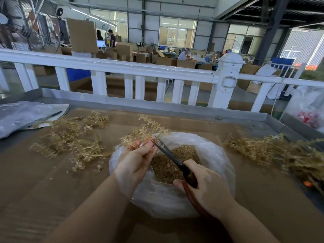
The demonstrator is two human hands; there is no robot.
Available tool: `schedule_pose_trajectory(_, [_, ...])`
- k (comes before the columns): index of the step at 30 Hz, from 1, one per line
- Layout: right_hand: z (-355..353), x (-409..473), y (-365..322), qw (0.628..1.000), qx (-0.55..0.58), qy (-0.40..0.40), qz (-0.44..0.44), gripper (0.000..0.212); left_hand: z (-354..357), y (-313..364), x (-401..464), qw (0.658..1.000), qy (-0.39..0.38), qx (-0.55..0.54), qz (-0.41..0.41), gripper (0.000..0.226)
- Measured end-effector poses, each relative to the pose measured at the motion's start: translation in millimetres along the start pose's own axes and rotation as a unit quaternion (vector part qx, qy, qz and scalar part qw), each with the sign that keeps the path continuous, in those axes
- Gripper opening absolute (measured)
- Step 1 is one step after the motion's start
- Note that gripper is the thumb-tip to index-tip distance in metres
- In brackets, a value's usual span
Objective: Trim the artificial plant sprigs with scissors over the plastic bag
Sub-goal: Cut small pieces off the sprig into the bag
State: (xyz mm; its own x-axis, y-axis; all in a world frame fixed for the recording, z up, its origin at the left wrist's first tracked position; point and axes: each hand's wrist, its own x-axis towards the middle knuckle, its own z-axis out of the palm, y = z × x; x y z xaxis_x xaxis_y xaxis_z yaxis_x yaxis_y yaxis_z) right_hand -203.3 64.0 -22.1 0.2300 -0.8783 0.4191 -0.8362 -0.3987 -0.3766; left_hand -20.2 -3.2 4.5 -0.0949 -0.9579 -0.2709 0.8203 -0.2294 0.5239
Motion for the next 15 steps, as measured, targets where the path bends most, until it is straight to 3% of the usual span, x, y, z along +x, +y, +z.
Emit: schedule_pose_trajectory(15, [-7.8,5.1,-1.4,0.998,0.039,-0.051,0.017,0.021,-3.1,-7.5,4.3,0.994,-0.016,0.096,0.05,0.031])
